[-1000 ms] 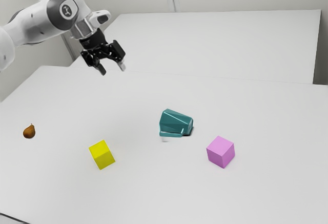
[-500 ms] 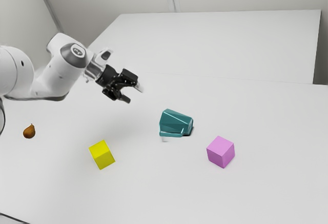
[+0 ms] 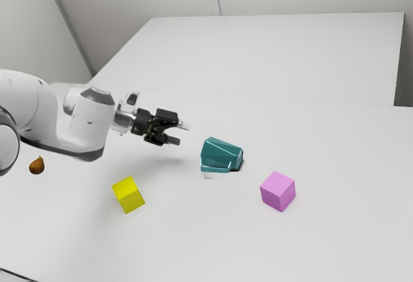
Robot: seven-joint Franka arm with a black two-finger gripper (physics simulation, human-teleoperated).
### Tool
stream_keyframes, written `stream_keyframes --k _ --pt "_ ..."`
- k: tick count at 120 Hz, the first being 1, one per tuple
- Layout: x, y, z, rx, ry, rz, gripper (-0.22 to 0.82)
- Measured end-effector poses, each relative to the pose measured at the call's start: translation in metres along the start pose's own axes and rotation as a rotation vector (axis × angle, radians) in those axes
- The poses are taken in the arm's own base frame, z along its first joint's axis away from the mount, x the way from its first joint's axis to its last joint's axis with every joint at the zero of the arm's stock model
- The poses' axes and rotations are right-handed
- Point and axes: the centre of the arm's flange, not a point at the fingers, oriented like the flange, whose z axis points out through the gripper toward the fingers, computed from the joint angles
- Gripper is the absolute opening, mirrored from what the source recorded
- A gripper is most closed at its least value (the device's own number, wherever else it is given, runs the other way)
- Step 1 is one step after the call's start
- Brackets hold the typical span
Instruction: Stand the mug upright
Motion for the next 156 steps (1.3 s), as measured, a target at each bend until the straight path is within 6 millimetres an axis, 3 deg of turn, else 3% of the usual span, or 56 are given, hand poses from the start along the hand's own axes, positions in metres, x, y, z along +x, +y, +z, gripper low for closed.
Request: stream_keyframes --k 61,88,156 --pt "-0.010 0.006 0.030 -0.070 -0.041 0.097 0.59" --pt "-0.016 0.004 0.043 -0.082 -0.076 0.073 0.59" --pt "-0.020 0.023 0.072 -0.097 -0.134 0.042 0.59"
